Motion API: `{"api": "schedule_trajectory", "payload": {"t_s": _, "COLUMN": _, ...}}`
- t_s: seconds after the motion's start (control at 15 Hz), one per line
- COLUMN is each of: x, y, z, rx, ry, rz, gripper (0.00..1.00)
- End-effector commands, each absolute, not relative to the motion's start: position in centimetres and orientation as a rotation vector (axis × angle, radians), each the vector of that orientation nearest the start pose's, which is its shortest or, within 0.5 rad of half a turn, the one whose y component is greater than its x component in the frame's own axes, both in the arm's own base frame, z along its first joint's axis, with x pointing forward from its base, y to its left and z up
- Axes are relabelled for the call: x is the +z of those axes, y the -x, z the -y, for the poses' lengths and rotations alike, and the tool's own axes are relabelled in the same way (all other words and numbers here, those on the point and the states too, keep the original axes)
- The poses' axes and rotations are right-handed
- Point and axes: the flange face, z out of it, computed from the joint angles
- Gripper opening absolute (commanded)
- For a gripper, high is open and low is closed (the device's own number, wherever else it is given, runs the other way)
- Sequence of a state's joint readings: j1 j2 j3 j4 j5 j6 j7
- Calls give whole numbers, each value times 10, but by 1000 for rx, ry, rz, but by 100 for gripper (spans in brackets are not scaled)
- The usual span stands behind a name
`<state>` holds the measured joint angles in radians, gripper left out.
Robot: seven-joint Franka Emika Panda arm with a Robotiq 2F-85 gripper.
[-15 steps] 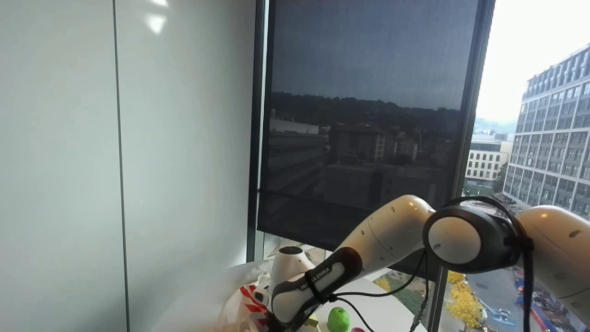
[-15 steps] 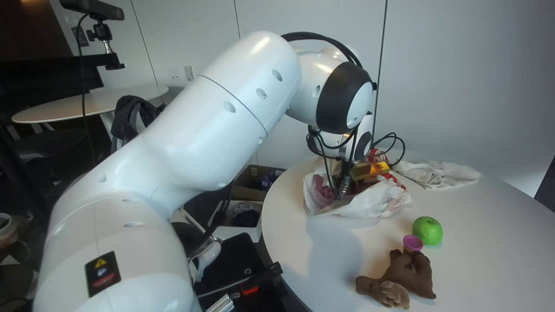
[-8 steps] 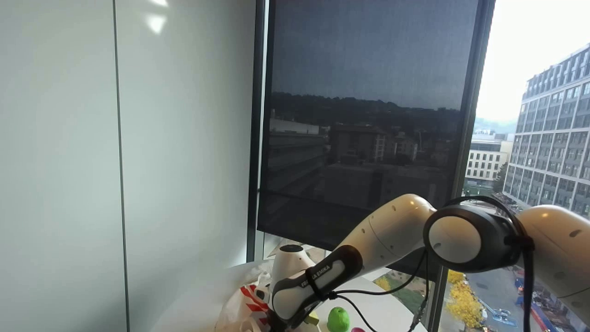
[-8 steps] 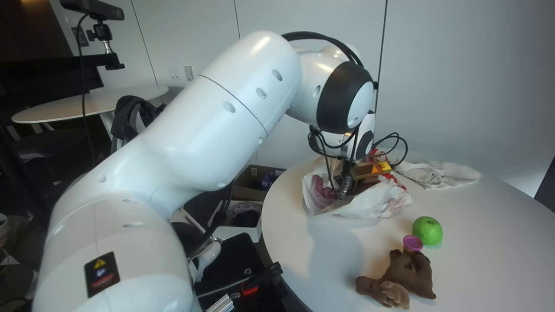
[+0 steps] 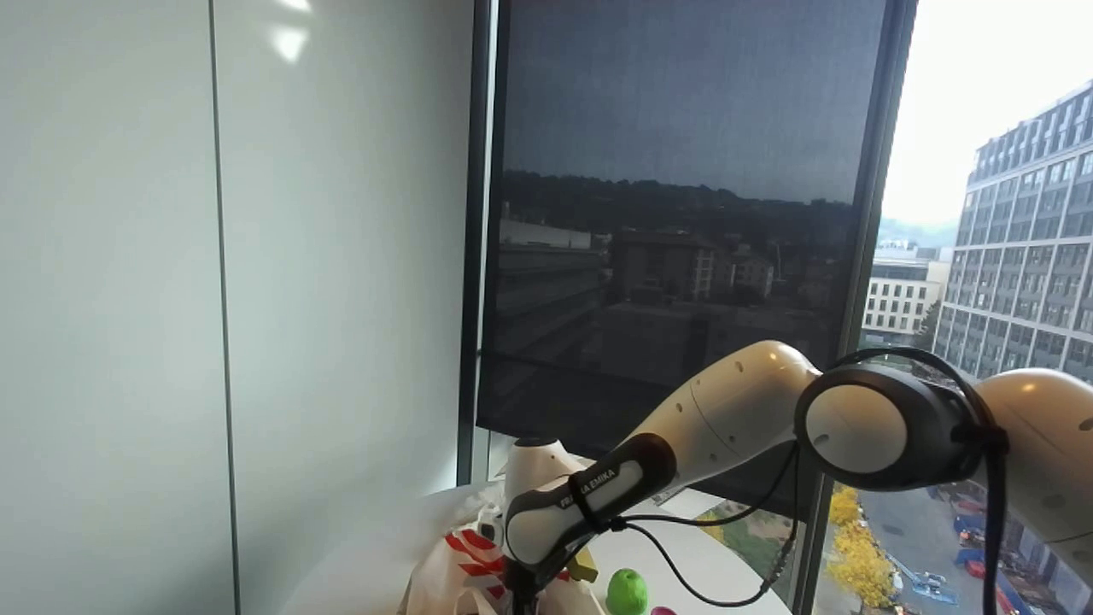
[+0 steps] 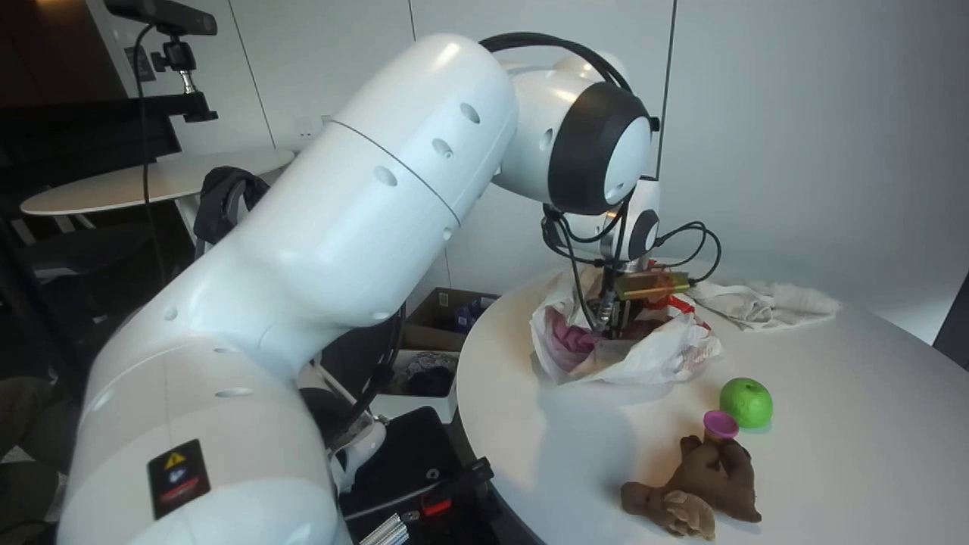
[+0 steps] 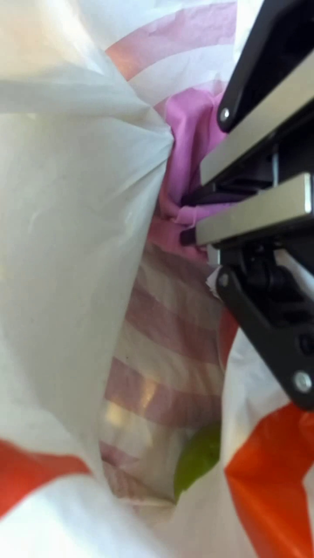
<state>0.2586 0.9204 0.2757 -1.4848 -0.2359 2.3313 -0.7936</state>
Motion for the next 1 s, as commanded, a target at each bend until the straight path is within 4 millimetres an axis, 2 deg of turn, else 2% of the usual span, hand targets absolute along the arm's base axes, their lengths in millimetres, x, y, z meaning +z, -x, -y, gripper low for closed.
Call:
{"api": "schedule_trajectory", "payload": {"t_s": 0.0, "x": 175, "y": -623, "z": -329, "rx": 109, "ry": 2440, "rz": 2049, "gripper": 16}}
{"api": "schedule_trajectory", "payload": {"t_s": 0.27, "x": 208, "y": -621, "z": -331, "rx": 192, "ry": 2505, "rz": 2162, "gripper": 16}}
{"api": "schedule_trajectory", "payload": {"t_s": 0.67, "x": 265, "y": -619, "z": -337, "rx": 135, "ry": 2610, "rz": 2283, "gripper": 16}}
{"api": "schedule_trajectory", "payload": {"t_s": 0.93, "x": 307, "y": -618, "z": -322, "rx": 176, "ry": 2608, "rz": 2281, "gripper": 16}}
